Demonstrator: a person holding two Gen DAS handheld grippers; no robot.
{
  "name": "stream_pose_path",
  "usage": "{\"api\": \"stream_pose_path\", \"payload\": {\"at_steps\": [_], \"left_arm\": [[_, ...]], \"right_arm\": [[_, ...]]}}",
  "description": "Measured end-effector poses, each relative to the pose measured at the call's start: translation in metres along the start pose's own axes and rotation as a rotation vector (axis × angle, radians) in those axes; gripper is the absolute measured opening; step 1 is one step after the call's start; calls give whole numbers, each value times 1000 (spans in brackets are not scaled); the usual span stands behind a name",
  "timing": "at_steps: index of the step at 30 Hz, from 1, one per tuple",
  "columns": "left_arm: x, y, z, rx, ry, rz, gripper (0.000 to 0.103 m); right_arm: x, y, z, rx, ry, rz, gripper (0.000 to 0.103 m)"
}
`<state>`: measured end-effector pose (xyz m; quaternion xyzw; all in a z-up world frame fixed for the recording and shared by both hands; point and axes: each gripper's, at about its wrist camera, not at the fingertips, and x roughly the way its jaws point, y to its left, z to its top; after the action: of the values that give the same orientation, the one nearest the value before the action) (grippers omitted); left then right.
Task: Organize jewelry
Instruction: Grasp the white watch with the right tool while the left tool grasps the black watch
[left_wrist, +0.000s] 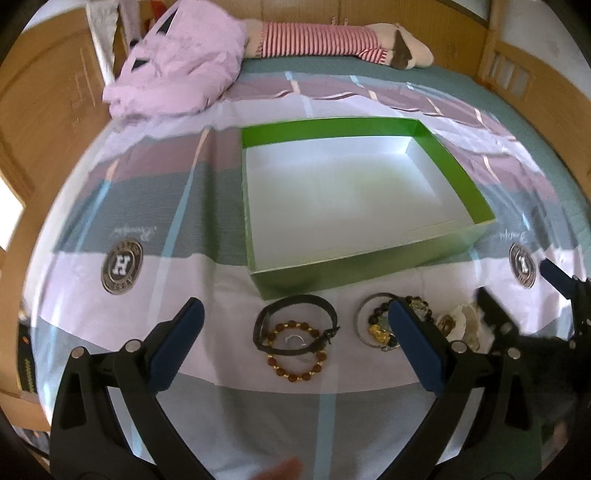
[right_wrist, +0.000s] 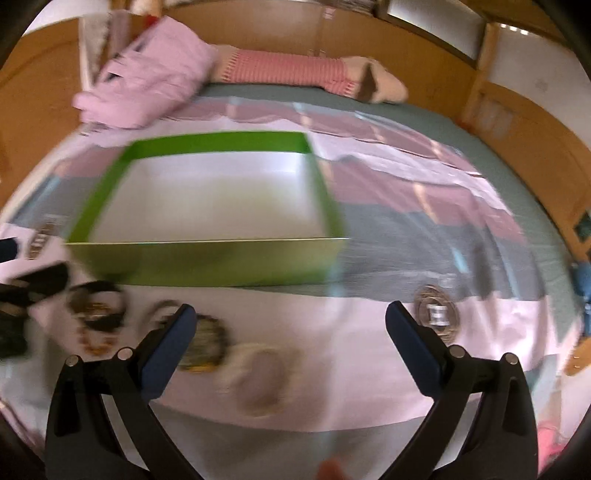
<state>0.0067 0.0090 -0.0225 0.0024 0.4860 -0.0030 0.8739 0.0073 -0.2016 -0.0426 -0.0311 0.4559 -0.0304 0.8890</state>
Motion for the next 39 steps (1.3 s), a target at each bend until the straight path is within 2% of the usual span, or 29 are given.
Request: {"api": "stream_pose_path", "payload": {"at_steps": [1, 3, 4, 5, 6, 8, 10, 11, 12, 13, 16, 17, 18, 19, 22, 24, 26, 30, 33, 37, 39], "left_arm": [[4, 5, 1, -15, 13, 7, 101], [11, 12, 3, -24, 37, 14, 101], [14, 13, 3, -26, 50, 16, 100], [17, 14, 3, -30, 62, 18, 95], [23, 15, 1, -38, 87, 18, 90], [34, 13, -1, -36, 143, -3, 67], [45, 13, -5, -36, 197, -24, 52], [51, 13, -8, -41, 223, -32, 51], [57, 15, -10, -52, 249, -41, 51], [61, 17, -12, -60, 265, -40, 52], [66, 21, -14, -65, 276, -6, 52], [68, 23, -14, -69, 282, -2, 49], [71, 25, -15, -77, 294, -1, 45], [75, 27, -15, -86, 305, -3, 32], [82, 33, -17, -113, 337, 4, 16], [84, 39, -17, -140, 346, -20, 14], [83, 44, -15, -165, 345, -42, 12], [81, 53, -11, -195, 340, -47, 12], [81, 52, -13, -187, 341, -26, 18], [83, 44, -13, -160, 344, -17, 19], [85, 38, -9, -155, 339, -10, 19]], "right_arm": [[5, -10, 0, 27, 39, 38, 93], [17, -21, -3, 66, 124, 95, 61], [23, -25, -6, 78, 165, 123, 53], [25, -23, -9, 77, 186, 143, 41], [28, -23, -12, 81, 210, 170, 39], [31, -17, -17, 90, 242, 249, 39], [32, -4, -22, 63, 271, 306, 39], [31, 0, -22, 46, 263, 301, 44], [29, 4, -22, 22, 253, 270, 56], [30, 7, -23, -6, 252, 228, 61], [35, 6, -26, -21, 266, 220, 65], [35, 6, -25, -16, 272, 224, 65], [35, 4, -25, -14, 270, 223, 65], [34, 4, -25, -17, 268, 225, 65], [31, 6, -27, -32, 260, 243, 56], [31, 13, -27, -47, 249, 241, 52], [30, 13, -25, -31, 260, 319, 23], [27, 13, -22, -46, 229, 265, 23], [31, 4, -19, -7, 239, 273, 29], [30, -16, -11, 42, 215, 241, 31], [30, -19, -10, 58, 213, 266, 33]]}}
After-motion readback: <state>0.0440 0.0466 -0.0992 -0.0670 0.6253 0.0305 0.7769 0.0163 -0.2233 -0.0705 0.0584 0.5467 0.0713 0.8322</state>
